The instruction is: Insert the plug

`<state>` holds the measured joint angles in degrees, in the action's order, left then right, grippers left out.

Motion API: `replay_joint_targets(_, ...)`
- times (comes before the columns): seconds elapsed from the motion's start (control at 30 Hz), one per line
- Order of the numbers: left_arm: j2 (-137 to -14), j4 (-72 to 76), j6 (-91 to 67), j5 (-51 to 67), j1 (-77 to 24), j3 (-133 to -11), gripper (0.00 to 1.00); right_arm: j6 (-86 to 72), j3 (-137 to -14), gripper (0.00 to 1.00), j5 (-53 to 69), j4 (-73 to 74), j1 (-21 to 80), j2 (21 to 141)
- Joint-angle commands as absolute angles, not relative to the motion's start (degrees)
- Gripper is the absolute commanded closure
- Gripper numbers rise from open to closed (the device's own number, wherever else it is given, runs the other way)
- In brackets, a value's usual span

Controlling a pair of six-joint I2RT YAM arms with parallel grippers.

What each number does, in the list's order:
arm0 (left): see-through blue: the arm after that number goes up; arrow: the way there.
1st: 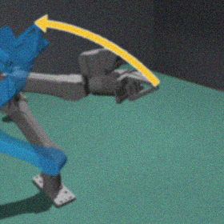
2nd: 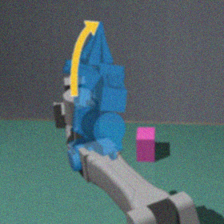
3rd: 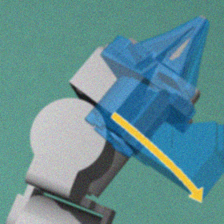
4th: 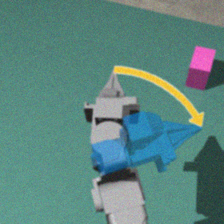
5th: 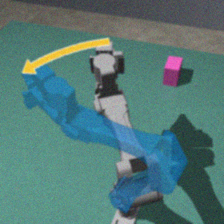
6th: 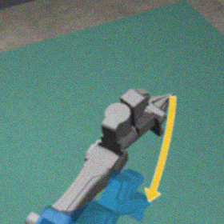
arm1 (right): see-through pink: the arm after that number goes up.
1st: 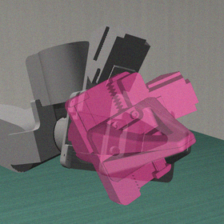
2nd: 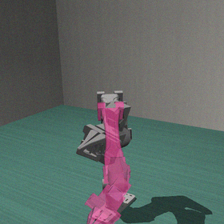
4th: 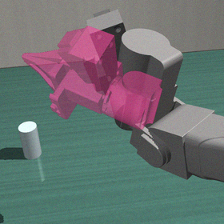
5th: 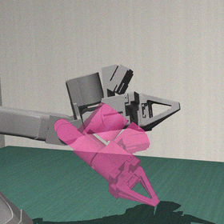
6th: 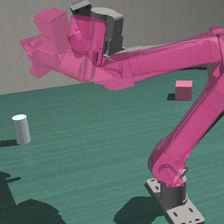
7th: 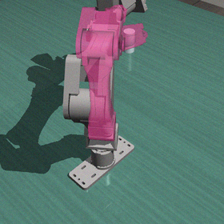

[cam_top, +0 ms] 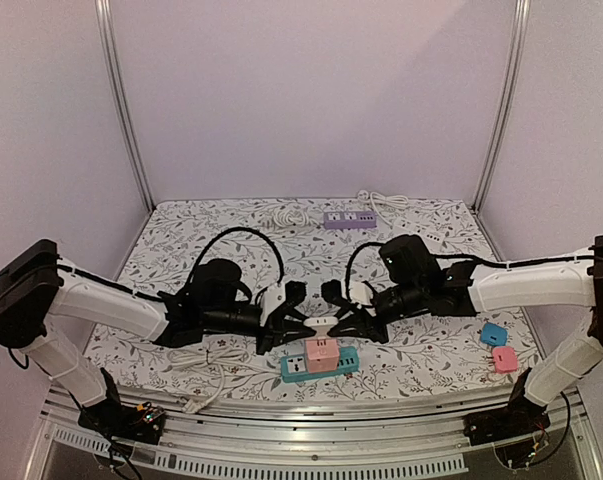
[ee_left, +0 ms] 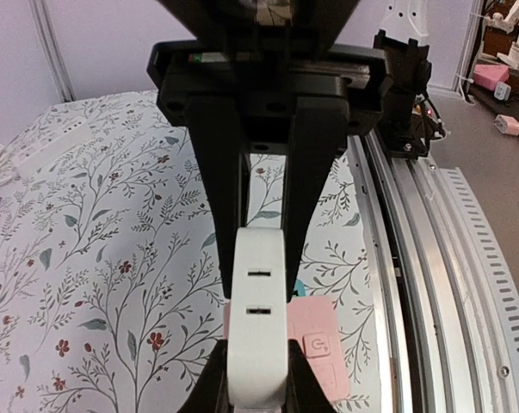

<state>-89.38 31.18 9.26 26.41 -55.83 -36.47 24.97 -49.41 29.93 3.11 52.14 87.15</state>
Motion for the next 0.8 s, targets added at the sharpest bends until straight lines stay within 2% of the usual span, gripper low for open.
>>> replay_joint_targets(0.0,-91.2,30.1,10.3,25.2,-61.4,-34.0,1.00,24.2,-46.4,1.00,23.0,9.7,57.5,88.9)
replay_joint_targets(0.77,-86.8,30.1,10.0,26.6,-66.2,-28.9,1.00,19.6,-42.5,1.00,11.1,8.0,67.3,84.4)
